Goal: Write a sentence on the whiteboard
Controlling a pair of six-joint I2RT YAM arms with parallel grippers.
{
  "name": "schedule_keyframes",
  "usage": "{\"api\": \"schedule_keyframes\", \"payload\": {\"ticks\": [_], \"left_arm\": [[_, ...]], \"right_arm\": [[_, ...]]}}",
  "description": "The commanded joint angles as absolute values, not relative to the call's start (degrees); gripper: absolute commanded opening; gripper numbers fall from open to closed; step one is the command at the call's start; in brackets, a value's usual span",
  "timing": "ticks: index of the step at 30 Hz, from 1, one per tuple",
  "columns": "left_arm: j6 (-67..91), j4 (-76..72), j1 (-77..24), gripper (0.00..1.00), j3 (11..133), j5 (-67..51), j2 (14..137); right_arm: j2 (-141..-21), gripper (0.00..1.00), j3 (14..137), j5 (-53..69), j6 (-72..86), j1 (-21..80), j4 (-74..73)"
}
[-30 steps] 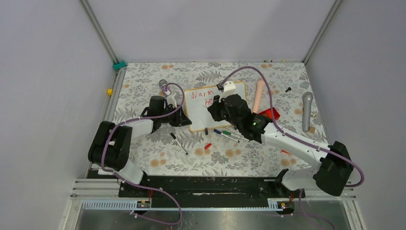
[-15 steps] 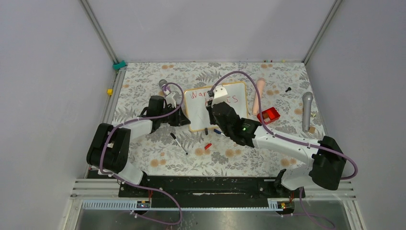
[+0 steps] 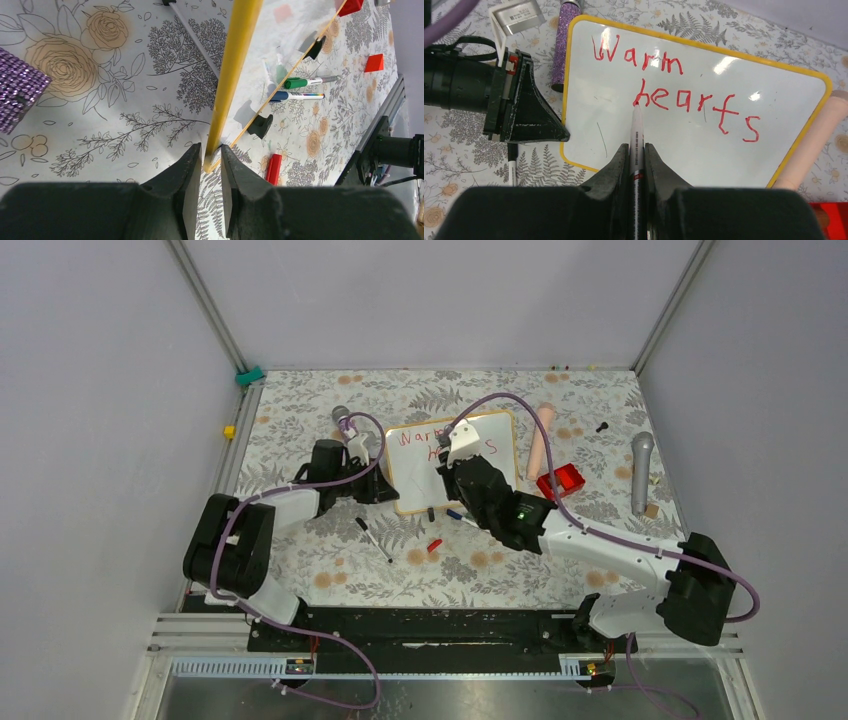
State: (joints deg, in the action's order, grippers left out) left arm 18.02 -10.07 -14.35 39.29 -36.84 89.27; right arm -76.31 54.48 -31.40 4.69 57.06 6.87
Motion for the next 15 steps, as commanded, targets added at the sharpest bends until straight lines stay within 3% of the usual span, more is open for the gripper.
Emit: {"api": "schedule_keyframes", "payload": {"ticks": [1, 11, 15], "left_arm": [[18.2, -12.9, -14.0, 0.21, 41.5, -38.7, 91.4], [18.6, -13.3, -13.9, 0.25, 41.8, -39.8, 92.6], [18.9, -13.3, -13.9, 0.2, 42.2, -39.9, 93.2]], "right_arm": [[-73.3, 0.0, 56.1, -31.2, 1.9, 57.5, 8.0], [-71.7, 0.0, 54.0, -27.5, 0.9, 57.5, 8.3], [-72.4, 0.0, 54.1, -26.2, 2.1, 57.4, 7.6]]}}
